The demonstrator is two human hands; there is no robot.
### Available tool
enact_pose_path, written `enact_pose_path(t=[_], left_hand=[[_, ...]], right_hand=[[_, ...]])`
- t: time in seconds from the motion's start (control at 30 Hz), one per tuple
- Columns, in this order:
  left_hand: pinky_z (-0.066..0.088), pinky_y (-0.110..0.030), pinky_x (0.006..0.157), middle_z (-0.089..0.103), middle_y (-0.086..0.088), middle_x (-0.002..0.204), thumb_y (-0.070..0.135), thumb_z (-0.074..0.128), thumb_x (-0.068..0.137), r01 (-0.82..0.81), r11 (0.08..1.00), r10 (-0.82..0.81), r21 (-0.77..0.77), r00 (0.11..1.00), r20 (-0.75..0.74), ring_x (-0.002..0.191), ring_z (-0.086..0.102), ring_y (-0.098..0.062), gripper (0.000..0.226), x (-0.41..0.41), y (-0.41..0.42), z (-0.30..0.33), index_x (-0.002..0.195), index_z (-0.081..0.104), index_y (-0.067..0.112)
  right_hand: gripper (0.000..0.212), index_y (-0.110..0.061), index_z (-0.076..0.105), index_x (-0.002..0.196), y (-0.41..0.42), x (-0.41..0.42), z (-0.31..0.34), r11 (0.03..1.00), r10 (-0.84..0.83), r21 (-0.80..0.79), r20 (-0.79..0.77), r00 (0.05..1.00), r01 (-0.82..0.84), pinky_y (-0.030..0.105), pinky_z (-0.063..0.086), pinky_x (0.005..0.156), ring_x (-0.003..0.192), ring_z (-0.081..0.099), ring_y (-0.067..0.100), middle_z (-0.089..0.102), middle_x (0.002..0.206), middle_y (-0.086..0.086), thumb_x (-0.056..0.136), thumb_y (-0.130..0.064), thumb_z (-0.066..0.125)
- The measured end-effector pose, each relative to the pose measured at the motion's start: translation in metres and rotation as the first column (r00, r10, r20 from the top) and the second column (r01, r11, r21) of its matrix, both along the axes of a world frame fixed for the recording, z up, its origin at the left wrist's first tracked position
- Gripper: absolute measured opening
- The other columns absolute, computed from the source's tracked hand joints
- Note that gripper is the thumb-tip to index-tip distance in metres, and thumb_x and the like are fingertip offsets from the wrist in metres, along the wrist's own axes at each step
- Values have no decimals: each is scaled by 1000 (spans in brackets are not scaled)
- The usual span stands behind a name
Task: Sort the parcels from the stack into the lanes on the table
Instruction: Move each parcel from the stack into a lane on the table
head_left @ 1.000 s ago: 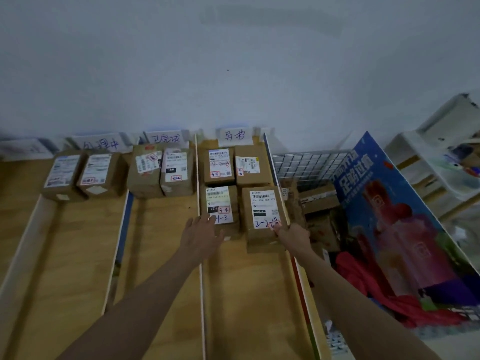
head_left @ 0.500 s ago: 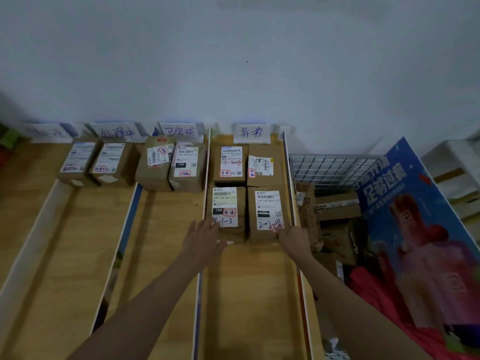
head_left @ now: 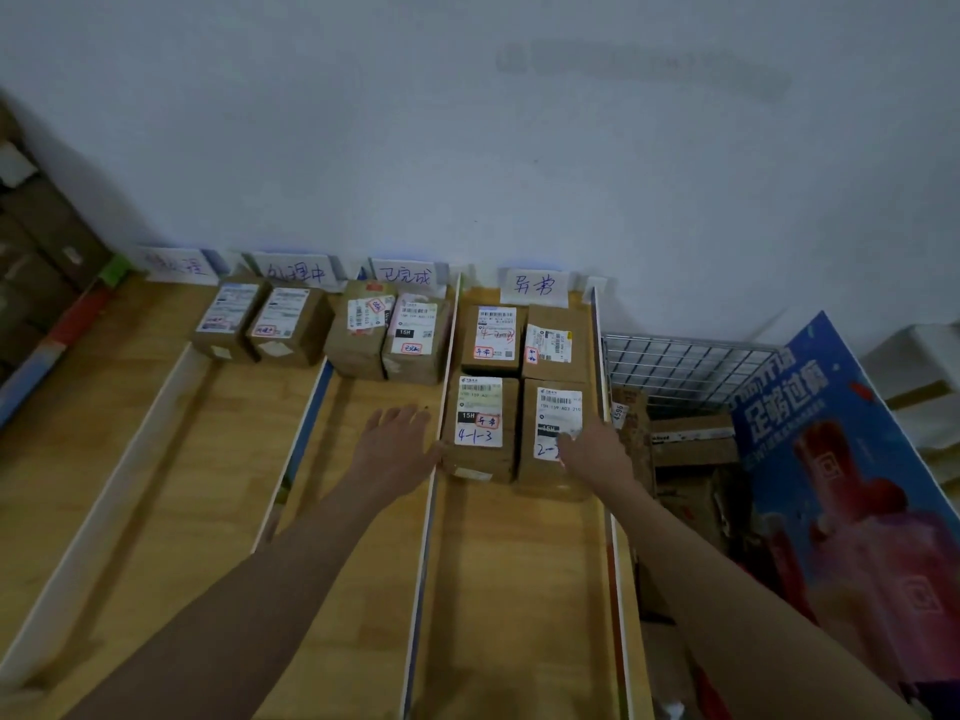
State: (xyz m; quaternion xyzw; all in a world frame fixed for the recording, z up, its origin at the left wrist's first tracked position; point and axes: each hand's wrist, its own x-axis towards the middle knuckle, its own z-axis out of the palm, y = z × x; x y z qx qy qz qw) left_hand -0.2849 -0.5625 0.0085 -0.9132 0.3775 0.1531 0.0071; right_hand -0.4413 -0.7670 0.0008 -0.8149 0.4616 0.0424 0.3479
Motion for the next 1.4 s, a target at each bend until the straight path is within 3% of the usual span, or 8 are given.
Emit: enact_pose_path(t=[0.07,0.27,0.47,0.7,0.87,1.1,1.33,1.4], left_hand=[[17,-43,121,32,-3,158,49,38,101,-64,998,64,-20,997,34,145,27,-23,57,10,23,16,150,36,19],[22,-41,118,39,-2,153,49,34,101,-216,974,224,-70,962,158,142,33,-21,53,33,126,67,144,44,20],[23,-39,115,40,-2,152,51,36,100,-367,921,387,-132,898,209,139,36,-22,54,41,273,101,144,44,20],[20,-40,119,35,-2,156,53,30,102,-524,845,535,-106,821,198,143,31,-23,58,43,448,116,150,35,20],[26,-43,117,45,-3,146,52,25,100,-559,821,571,-119,789,226,135,41,-24,54,50,535,122,139,47,21],[24,-41,117,40,-2,151,53,31,102,-583,789,615,-196,755,229,140,35,-23,57,80,607,125,146,41,19],[29,-43,114,49,-4,141,50,30,100,-601,781,625,-170,750,219,129,45,-25,48,156,661,101,132,50,19],[28,-43,114,48,-5,143,48,30,100,-594,788,615,-159,749,248,132,44,-25,50,184,676,99,137,48,19]], right_hand=[[43,-8,48,131,18,13,18,994,81,-79,31,996,-79,45,53,90,111,57,31,56,123,14,95,-31,51],[45,-13,43,140,112,65,66,864,394,-356,37,918,-356,44,31,111,136,36,31,42,144,11,100,-32,46],[49,-14,40,144,246,119,93,749,578,-435,63,813,-499,43,33,112,137,36,28,42,145,8,101,-38,41],[47,-15,44,142,413,158,113,702,673,-422,126,729,-574,44,38,108,135,38,28,43,144,8,101,-39,43],[48,-15,43,143,497,175,120,690,698,-398,142,702,-605,44,37,106,134,37,29,41,144,9,101,-39,43],[48,-16,42,144,570,222,123,658,730,-374,103,676,-654,44,37,106,137,33,30,38,147,9,101,-39,41],[45,-13,45,138,634,302,103,641,752,-352,111,649,-682,43,40,103,131,39,30,43,140,9,101,-38,42],[44,-12,46,137,647,331,99,648,749,-341,123,651,-681,42,40,102,129,40,30,44,138,10,102,-38,42]])
